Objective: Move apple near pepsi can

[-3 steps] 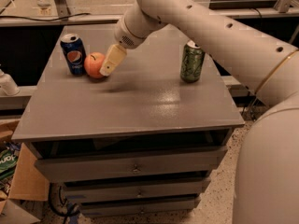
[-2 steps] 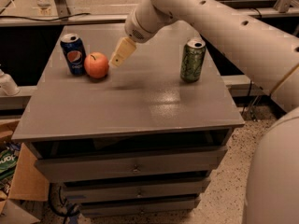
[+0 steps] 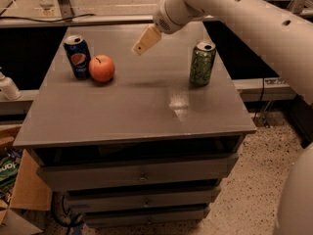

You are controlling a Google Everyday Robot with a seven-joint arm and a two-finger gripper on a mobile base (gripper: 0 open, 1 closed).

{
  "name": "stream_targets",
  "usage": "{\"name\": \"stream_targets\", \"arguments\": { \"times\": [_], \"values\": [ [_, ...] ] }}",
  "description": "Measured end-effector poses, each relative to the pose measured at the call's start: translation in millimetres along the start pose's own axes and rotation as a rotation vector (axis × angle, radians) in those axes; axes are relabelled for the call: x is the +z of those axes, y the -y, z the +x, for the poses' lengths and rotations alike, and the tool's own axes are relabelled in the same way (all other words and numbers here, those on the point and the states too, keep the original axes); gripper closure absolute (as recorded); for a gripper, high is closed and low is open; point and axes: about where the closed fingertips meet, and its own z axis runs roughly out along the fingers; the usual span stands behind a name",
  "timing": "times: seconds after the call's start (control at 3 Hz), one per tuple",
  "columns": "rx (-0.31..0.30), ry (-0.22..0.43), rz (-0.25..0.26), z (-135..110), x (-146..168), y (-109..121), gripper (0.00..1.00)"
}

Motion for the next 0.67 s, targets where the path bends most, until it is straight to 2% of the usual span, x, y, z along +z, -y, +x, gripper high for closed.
{"name": "stream_targets", "arguments": {
  "times": [0.33, 0.67],
  "values": [
    [0.055, 0.022, 0.076, 1, -7, 30, 0.00],
    [0.124, 0.059, 0.129, 1, -6, 57, 0.00]
  ]
}}
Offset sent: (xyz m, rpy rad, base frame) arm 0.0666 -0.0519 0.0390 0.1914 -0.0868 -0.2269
